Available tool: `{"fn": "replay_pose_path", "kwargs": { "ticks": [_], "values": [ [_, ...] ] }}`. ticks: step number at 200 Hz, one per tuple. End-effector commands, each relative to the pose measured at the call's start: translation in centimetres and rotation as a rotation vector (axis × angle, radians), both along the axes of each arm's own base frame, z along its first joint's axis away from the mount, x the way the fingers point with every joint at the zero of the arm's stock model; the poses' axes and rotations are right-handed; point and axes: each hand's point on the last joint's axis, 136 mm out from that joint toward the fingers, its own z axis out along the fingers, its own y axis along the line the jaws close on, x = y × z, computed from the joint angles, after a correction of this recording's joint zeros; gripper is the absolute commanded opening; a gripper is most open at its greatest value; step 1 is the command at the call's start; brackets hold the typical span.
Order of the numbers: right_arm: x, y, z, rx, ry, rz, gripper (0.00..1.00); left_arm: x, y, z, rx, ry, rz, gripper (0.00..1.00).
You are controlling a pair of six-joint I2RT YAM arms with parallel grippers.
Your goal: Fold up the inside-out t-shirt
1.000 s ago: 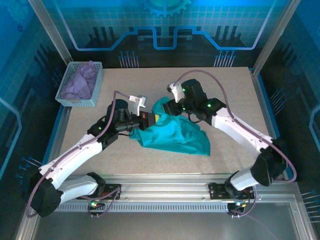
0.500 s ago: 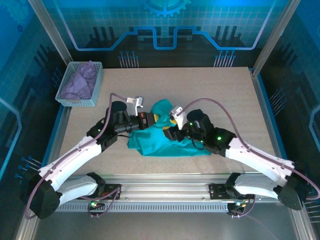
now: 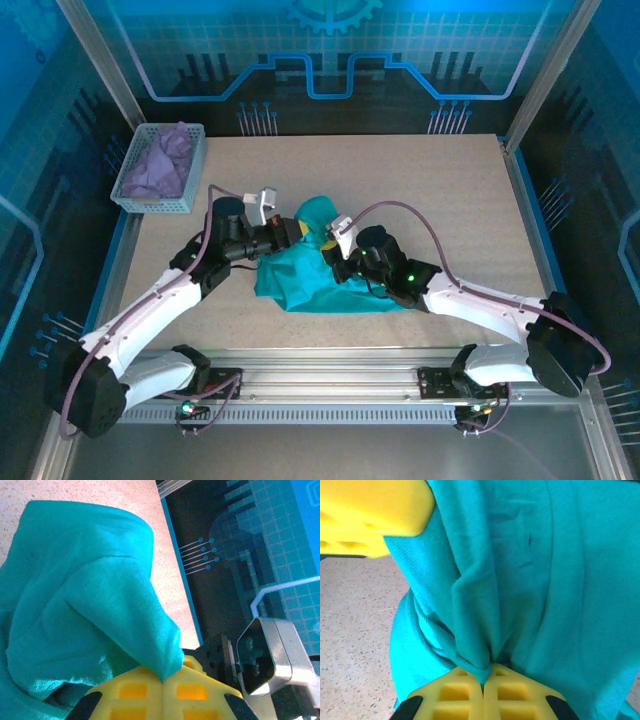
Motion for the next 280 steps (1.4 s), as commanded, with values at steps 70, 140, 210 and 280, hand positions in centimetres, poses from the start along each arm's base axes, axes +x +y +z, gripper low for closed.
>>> {"fn": "replay_pose_path", "kwargs": {
  "ticks": [70,140,210,280],
  "values": [
    [0.9,-6.0,-2.6,-0.23,-0.006,-0.125,0.21,0.6,1.0,5.1,-0.044,-0.146,-0.005,0.0],
    [-1.4,-5.2,1.6,-0.151,-0.067,0.029,0.3,-0.1,0.9,7.5,-0.142,-0.203,-0.022,0.0],
    [-3.3,1.3,3.2,0.136,0.078,0.138,0.45,0.3,1.0,6.8,-0.126,-0.19,0.001,0.0],
    [-0.8,0.2,-2.5,0.052,0.097,-0.044,0.0,1.5,2.2,7.5,-0.133,-0.162,0.112,0.0]
  ]
}}
